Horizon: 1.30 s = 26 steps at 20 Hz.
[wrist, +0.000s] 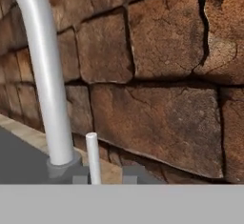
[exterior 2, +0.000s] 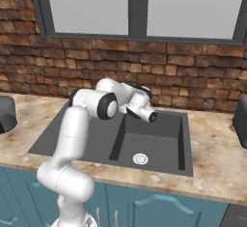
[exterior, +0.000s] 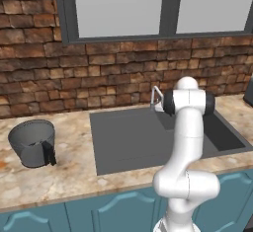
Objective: Turn on the sink faucet and place the jug under the water for a few seconds to fill it up.
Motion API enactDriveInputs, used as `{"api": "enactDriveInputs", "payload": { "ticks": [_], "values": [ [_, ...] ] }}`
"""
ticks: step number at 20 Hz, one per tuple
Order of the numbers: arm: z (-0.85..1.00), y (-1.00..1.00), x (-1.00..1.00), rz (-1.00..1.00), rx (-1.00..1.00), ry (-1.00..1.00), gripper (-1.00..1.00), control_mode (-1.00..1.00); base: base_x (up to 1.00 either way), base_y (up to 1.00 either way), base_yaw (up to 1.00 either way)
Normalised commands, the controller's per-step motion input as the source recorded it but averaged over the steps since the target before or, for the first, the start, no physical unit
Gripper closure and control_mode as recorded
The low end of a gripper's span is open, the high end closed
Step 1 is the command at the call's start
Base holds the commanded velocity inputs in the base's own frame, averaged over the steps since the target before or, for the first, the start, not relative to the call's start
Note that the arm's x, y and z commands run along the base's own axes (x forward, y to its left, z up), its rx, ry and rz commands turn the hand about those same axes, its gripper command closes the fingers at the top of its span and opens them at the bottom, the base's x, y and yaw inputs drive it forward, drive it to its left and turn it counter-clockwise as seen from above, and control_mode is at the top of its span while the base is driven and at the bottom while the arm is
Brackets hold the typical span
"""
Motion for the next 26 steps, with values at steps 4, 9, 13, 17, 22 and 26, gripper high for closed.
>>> {"api": "enactDriveInputs", "payload": {
  "ticks": [4, 9, 13, 17, 22, 26],
  "values": [
    [-0.1, -0.64, 0.19, -0.2, 0.1, 0.09, 1.0, -1.0, 0.0, 0.0, 0.0],
    [-0.24, -0.84, 0.1, -0.16, 0.1, 0.01, 1.0, -1.0, 0.0, 0.0, 0.0],
    [-0.28, -0.76, 0.05, -0.18, 0.11, 0.04, 1.0, -1.0, 0.0, 0.0, 0.0],
    [-0.3, -0.74, 0.02, -0.18, 0.13, 0.08, 1.0, -1.0, 0.0, 0.0, 0.0],
    [-0.32, -0.77, 0.01, -0.19, 0.13, 0.15, 1.0, -1.0, 0.0, 0.0, 0.0],
    [-0.26, -0.66, 0.01, -0.2, 0.1, 0.26, 1.0, -1.0, 0.0, 0.0, 0.0]
  ]
}}
